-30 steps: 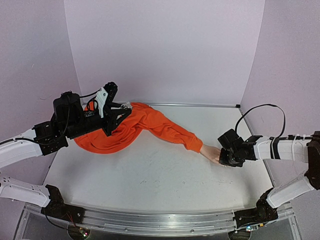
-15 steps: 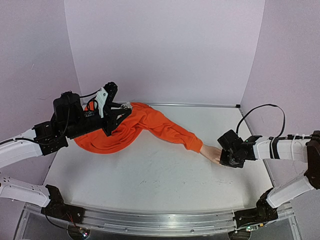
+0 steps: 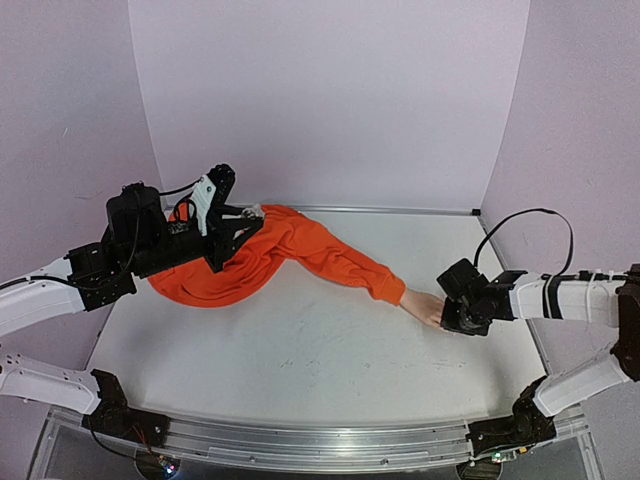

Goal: Paint the nails

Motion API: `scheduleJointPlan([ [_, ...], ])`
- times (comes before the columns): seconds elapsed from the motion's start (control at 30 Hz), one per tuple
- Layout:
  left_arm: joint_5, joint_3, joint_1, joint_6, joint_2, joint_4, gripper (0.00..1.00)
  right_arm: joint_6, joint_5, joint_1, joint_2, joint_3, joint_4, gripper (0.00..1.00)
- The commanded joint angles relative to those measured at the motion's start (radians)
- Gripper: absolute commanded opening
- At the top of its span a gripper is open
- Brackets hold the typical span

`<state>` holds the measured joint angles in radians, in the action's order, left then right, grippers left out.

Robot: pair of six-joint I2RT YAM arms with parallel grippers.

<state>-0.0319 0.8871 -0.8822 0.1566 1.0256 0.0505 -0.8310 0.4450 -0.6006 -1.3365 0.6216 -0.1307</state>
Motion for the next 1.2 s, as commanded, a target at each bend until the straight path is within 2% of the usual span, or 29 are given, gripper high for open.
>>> scheduleJointPlan([
  [0.0,-0.013,0.007,0.005,-0.005,-0.029,0.047,0.00,0.044,-0.020,0.001,0.080,0.007,0.005,0.00],
  [0.3,-0.014,0.007,0.005,-0.006,-0.027,0.048,0.00,0.047,0.002,0.001,0.021,0.028,0.017,0.00],
  [1.17,-0.016,0.006,0.006,-0.007,-0.035,0.046,0.00,0.014,0.034,0.002,-0.018,0.035,-0.003,0.00],
])
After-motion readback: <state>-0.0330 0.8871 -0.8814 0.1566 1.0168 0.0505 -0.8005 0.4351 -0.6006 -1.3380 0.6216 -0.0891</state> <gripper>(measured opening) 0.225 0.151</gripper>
